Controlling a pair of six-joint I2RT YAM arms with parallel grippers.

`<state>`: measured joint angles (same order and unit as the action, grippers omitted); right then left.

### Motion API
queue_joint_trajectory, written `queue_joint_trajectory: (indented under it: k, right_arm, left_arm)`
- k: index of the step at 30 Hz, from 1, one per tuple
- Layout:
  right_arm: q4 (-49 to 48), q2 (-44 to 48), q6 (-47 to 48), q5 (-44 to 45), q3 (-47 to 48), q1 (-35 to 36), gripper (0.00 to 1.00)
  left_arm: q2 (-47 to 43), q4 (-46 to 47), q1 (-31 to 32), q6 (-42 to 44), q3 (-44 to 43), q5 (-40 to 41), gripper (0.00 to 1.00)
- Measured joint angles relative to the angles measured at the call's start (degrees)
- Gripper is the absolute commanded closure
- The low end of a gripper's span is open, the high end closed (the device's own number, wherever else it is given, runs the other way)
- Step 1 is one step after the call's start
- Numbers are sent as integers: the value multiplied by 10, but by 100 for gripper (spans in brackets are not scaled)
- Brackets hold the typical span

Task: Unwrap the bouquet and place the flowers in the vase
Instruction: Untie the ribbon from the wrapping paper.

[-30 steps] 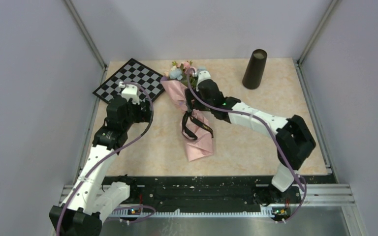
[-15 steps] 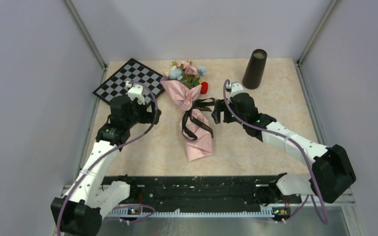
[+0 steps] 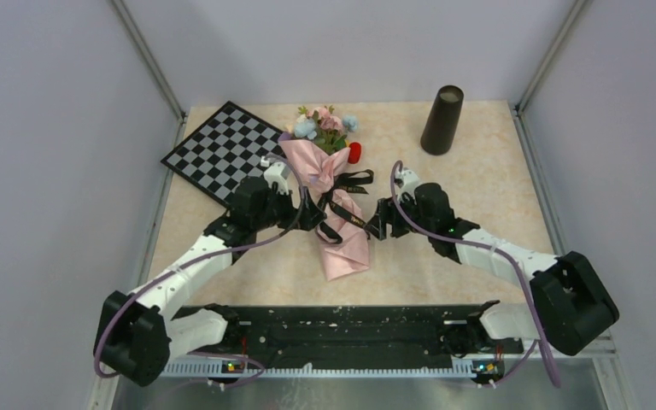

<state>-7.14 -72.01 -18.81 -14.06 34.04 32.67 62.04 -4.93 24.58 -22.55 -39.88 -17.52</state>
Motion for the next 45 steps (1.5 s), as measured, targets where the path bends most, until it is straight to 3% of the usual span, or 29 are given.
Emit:
queue_joint_trajectory:
  k: [7, 14, 32, 45]
  right_arm:
    - [-81, -57, -14, -71, -3, -27, 34]
    - [-124, -113, -25, -106, -3, -29, 42]
    - [-148, -156, -49, -131, -1, -32, 61]
    - [-148, -154, -54, -140, 0, -32, 81]
  left_arm:
    - [42, 57, 14, -92, 39, 26, 3]
    - [78, 87, 14, -141, 50, 34, 17]
    - [115, 92, 15, -145, 51, 34, 34]
    - [140, 87, 15, -145, 51, 28, 58]
